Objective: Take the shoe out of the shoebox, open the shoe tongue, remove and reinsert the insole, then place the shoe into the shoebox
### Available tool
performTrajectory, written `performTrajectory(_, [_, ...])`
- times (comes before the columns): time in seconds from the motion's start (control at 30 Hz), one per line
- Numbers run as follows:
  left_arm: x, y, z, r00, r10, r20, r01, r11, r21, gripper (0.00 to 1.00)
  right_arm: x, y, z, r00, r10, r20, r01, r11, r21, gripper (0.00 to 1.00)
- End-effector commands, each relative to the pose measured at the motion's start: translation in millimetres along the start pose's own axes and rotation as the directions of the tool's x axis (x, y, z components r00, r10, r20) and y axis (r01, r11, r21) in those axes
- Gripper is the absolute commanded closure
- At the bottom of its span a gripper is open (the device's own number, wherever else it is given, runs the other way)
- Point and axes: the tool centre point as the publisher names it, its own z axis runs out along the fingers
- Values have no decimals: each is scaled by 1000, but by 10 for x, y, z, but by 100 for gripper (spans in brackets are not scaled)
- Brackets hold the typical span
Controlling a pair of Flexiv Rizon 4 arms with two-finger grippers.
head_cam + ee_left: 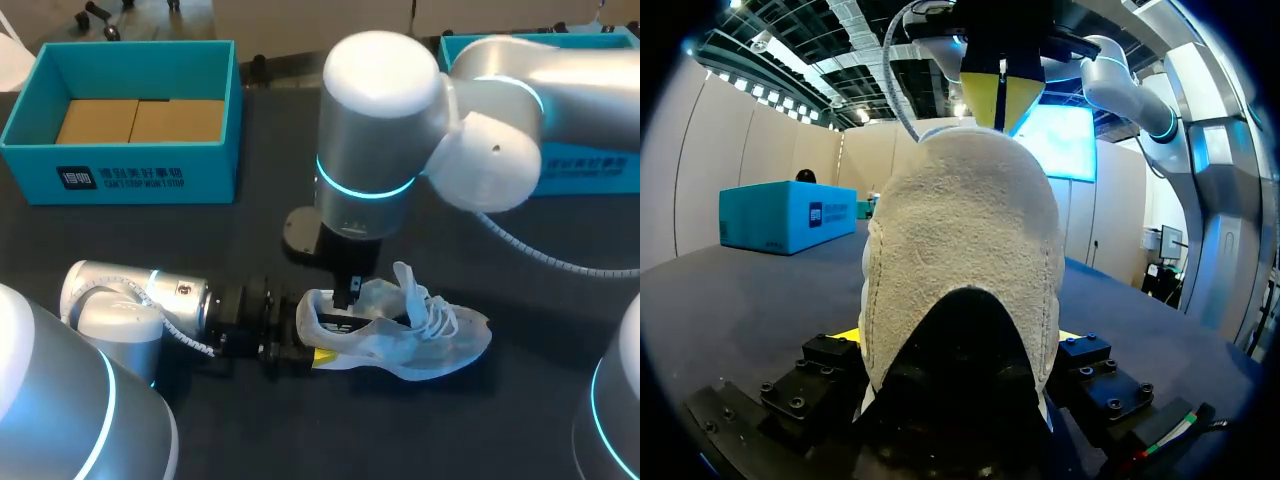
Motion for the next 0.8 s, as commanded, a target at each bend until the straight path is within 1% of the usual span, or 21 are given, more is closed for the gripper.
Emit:
performTrajectory(0.03, [-6,11,-2,1000,-1,-1,1,1000,-3,100,-34,36,104,1000,-1,-10,1,1000,0,100])
performTrajectory(0.33, [-6,11,-2,1000,-1,-1,1,1000,-3,100,-34,36,104,1000,-1,-10,1,1000,0,100])
performTrajectory(0.4, [-6,11,-2,1000,-1,-1,1,1000,-3,100,-53,10,209,999,-37,1,37,999,-18,100])
performTrajectory(0.43, [-6,11,-2,1000,-1,-1,1,1000,-3,100,-58,-5,264,1000,-23,-1,23,1000,-9,100])
performTrajectory(0.5, [-6,11,-2,1000,-1,-1,1,1000,-3,100,-68,-45,367,1000,-24,-3,24,999,-31,100])
performTrajectory(0.53, [-6,11,-2,1000,-1,-1,1,1000,-3,100,-74,-52,407,1000,-17,-7,16,1000,-19,100])
performTrajectory(0.6, [-6,11,-2,1000,-1,-1,1,1000,-3,100,-82,-63,462,1000,-29,-3,29,999,-25,100])
performTrajectory(0.63, [-6,11,-2,1000,-1,-1,1,1000,-3,100,-87,-69,489,1000,-21,-6,21,1000,-9,100])
performTrajectory(0.8, [-6,11,-2,1000,-1,-1,1,1000,-3,100,-105,-102,580,999,-44,23,44,999,-13,100])
